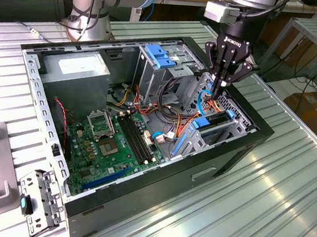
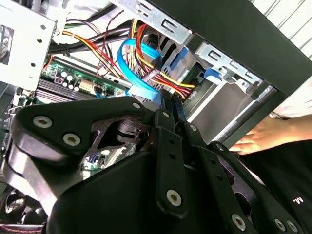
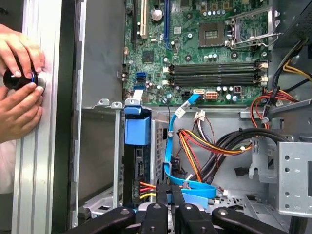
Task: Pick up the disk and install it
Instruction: 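Insert the second disk wire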
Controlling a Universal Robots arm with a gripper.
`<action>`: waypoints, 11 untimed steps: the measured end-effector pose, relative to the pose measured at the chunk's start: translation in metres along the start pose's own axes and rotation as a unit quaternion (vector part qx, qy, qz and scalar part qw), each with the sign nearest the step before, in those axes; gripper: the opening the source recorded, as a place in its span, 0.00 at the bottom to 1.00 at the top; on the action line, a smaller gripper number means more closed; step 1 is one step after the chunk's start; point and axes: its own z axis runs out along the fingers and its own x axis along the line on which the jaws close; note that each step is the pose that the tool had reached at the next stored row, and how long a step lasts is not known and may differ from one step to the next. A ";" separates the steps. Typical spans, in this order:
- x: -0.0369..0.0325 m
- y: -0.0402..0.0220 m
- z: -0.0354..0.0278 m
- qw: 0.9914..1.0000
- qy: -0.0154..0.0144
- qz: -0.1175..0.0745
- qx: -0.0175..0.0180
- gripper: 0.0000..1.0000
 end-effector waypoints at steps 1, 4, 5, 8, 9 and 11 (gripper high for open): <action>0.0000 0.0000 -0.0001 1.000 0.000 0.000 0.000 0.18; -0.0003 0.0000 0.0006 1.000 0.001 0.000 0.000 0.25; -0.0005 -0.0001 0.0016 1.000 0.001 0.000 0.000 0.25; -0.0004 -0.0001 0.0020 1.000 0.001 0.000 0.000 0.24; 0.0000 0.0000 0.0022 1.000 0.001 0.000 0.000 0.17; 0.0014 0.0016 0.0026 1.000 0.001 0.000 0.000 0.16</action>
